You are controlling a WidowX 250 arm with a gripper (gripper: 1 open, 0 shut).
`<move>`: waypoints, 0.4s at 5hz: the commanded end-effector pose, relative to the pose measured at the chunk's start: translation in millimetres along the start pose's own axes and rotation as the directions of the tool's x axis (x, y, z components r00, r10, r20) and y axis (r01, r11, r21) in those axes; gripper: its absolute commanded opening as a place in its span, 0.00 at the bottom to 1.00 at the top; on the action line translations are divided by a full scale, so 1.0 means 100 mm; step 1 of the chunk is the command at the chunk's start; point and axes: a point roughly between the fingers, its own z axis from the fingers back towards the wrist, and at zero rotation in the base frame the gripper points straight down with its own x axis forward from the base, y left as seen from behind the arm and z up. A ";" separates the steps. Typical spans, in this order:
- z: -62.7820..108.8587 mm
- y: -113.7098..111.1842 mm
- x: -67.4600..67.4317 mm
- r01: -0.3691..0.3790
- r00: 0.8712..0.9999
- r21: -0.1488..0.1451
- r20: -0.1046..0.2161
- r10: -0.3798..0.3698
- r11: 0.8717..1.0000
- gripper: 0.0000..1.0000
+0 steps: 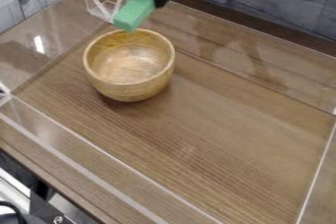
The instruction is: Move green object from inside the wooden bowl to the table next to it
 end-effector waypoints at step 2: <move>0.18 -0.24 0.22 0.286 0.958 -0.046 0.012 -0.286 0.957 0.00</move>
